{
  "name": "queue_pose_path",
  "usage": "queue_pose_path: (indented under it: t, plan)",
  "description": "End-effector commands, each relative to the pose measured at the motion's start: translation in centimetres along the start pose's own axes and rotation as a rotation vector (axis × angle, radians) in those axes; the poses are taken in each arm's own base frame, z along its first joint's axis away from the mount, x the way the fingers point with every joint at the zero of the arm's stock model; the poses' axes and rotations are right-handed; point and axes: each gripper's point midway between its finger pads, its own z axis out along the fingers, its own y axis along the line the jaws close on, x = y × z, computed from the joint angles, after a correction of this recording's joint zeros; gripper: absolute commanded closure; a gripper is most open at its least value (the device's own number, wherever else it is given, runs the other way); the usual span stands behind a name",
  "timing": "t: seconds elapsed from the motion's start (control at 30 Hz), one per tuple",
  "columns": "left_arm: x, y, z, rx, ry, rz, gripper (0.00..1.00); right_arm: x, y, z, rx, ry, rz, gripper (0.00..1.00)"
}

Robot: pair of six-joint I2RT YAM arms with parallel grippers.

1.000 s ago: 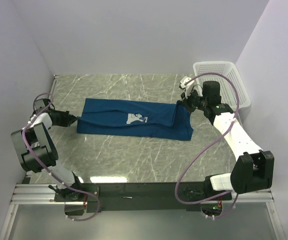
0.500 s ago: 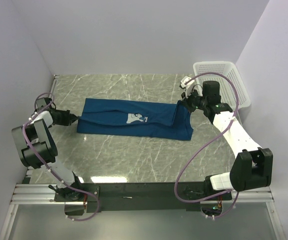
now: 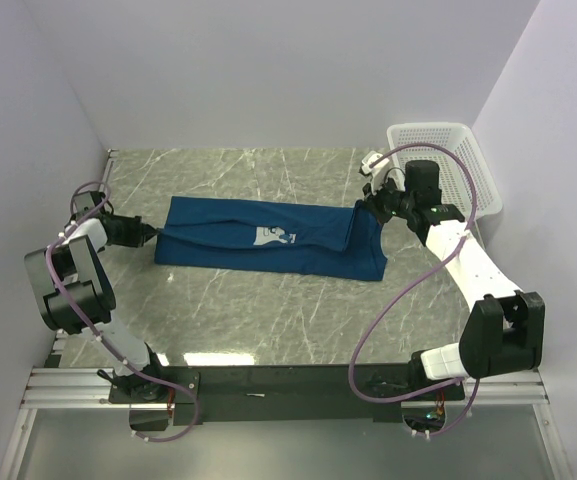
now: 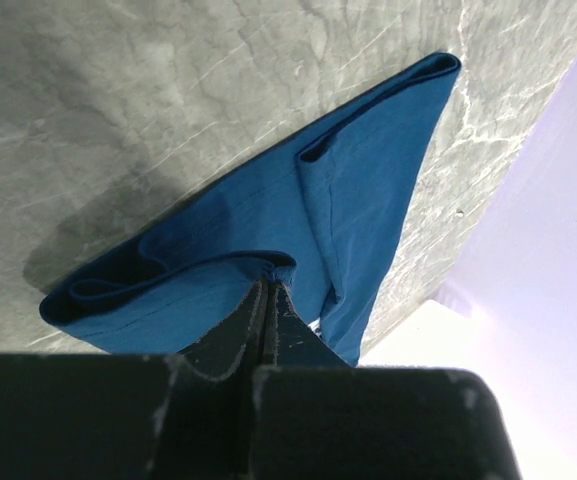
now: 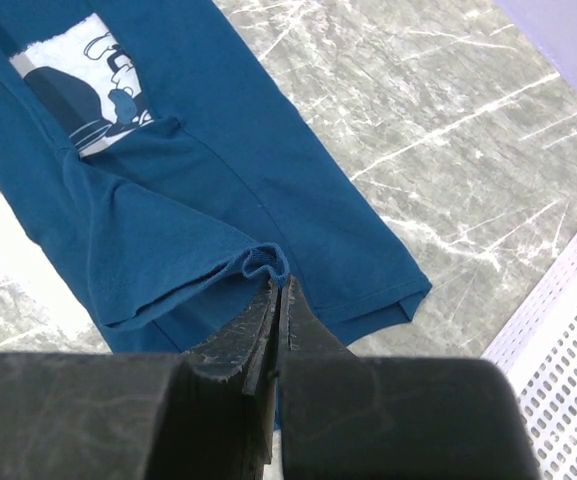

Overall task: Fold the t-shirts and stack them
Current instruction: Fold the tshirt

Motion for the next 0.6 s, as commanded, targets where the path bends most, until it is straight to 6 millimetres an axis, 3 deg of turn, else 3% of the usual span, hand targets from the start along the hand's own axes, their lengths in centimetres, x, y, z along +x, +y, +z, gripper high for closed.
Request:
queue_pose_path:
  t: [0.0,0.57]
  plan:
    - [-0.66,-2.26,-0.43,0.052,-0.02,0.016,0.99,-2.77,-2.09,-0.59,0.063,-0.067,-0.031,1.0]
    - [-0.74,-2.38,-0.19,0.053,-0.015,0.01,0.99,-2.76,-2.32,-0.45,0.061,-0.066,-0.026,1.0]
